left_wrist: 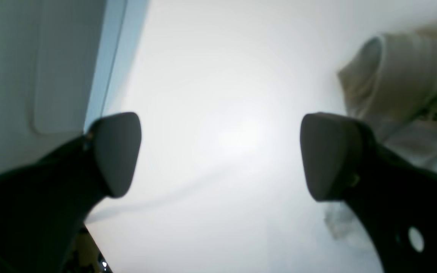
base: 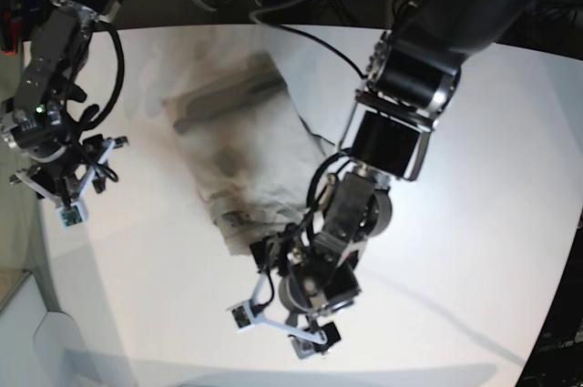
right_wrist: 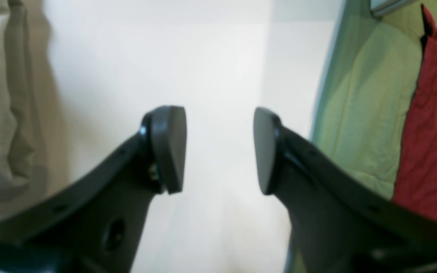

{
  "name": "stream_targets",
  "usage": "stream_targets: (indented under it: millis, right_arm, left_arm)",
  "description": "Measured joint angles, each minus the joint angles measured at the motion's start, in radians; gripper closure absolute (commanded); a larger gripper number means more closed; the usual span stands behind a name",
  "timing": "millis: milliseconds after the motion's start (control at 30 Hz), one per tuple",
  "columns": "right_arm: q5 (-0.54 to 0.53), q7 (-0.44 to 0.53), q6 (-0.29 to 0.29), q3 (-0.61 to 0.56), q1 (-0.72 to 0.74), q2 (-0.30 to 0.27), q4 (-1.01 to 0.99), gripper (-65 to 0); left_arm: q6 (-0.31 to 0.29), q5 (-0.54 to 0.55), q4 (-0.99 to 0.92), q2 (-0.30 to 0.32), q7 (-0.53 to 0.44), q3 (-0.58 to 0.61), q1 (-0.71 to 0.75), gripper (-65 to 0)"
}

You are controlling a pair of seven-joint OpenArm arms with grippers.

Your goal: Layout the t-shirt on the table in an organized manner, then fold the t-shirt properly

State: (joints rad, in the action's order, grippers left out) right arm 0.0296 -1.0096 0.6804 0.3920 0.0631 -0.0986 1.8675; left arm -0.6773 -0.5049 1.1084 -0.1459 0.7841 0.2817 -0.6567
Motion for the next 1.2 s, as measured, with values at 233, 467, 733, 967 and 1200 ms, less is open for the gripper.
stream_targets:
  millis: [233,467,733,967,1200]
  right_arm:
    - [0.011,-0.012,0.000,-0.039,-0.004,0.045,0.012,-29.4]
    - [0.000,0.004,0.000,-0.171,-0.026,0.135,0.097,-19.0]
    - [-0.001,0.000,0.000,-0.307,-0.087,0.232,0.095,-2.4]
    - [0.002,0.029,0.000,-0.407,-0.156,0.229,0.070,-2.3]
    - [0.001,0.135,0.000,-0.435,-0.211,0.229,-0.055,-2.3]
  left_arm:
    - [-0.005,0.014,0.135,0.004,0.087,-0.047,0.084,-65.0]
    - [-0.006,0.006,0.381,0.115,0.253,-0.304,0.149,-65.0]
    - [-0.008,0.010,0.635,0.251,0.320,-0.553,0.341,-41.1]
    - [-0.008,0.014,0.733,0.299,0.358,-0.729,0.470,-22.0]
    - [-0.026,0.018,0.751,0.285,0.356,-0.814,0.504,-23.1]
